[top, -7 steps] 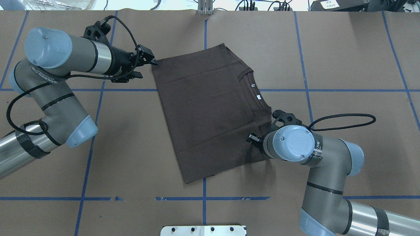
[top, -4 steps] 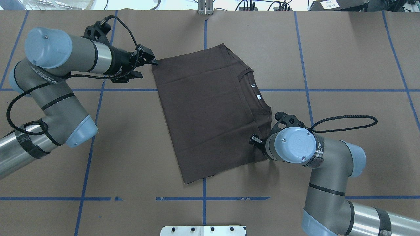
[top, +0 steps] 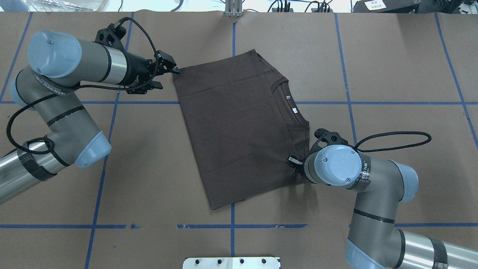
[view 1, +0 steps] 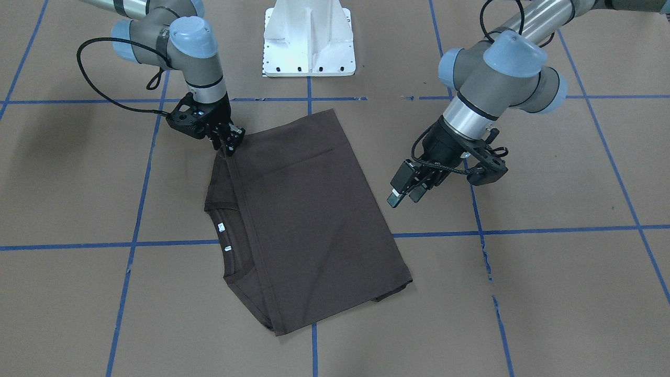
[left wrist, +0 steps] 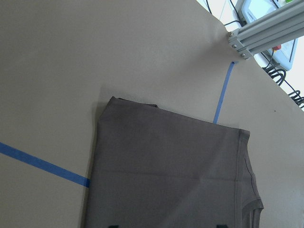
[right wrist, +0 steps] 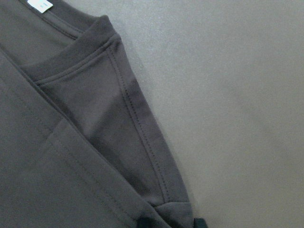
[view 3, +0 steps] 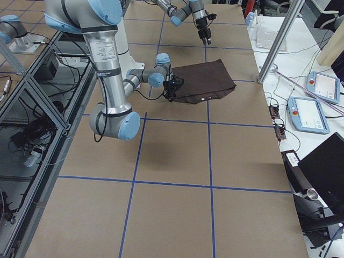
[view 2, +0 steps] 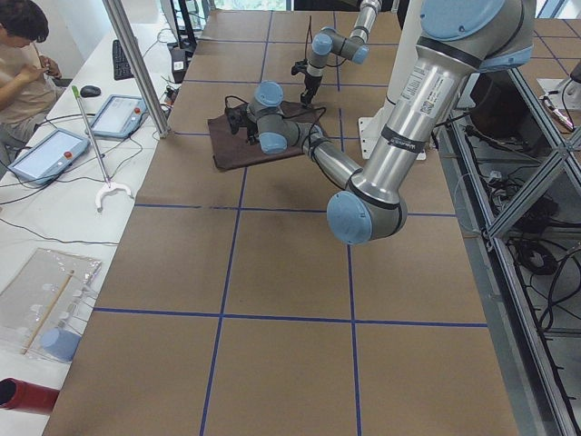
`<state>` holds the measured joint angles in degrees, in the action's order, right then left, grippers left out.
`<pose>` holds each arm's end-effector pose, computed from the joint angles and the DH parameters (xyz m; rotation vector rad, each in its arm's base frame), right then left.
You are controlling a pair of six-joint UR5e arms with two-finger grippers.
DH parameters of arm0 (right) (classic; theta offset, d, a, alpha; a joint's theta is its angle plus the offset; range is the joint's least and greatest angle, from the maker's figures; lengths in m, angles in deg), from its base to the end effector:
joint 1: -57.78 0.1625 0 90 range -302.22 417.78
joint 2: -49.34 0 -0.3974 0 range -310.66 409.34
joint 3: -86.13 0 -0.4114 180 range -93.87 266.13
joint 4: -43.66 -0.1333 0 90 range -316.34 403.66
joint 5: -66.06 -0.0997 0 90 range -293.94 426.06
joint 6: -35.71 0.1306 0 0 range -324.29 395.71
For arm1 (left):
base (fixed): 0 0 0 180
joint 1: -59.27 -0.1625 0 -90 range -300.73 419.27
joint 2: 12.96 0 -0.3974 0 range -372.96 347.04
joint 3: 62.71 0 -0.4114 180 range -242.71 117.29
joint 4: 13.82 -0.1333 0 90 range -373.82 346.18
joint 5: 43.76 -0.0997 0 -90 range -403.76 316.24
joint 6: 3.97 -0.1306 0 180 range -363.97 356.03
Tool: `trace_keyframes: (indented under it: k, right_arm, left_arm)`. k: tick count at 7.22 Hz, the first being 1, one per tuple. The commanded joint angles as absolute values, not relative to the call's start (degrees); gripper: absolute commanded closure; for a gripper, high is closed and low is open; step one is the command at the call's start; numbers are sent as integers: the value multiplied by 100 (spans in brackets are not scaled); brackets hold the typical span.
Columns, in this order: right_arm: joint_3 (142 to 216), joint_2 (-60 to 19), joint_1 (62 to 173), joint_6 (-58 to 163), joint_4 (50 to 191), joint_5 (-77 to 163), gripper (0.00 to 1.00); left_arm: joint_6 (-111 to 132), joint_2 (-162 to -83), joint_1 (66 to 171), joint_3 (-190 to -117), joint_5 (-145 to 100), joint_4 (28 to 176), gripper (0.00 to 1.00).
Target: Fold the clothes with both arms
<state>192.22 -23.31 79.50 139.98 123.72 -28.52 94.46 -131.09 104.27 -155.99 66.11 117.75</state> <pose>-0.5339 -0.3450 0.3413 -0.0271 -0.7710 0.5670 0.4216 -0.5473 0.2392 0.1137 1.3088 -0.5769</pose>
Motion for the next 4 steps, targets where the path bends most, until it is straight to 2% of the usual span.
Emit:
trace_keyframes:
  k: [1,4]
  right_arm:
    - [19273,-2308,7957,13995,12372,-2930,100]
    - [19239,-2281,7975,13995,12372,-2983,100]
  left_arm:
    - [9446,-13109,10427,-15605,6611,11775,25]
    - [9447,-13109,10427,-15596,6611,11775,25]
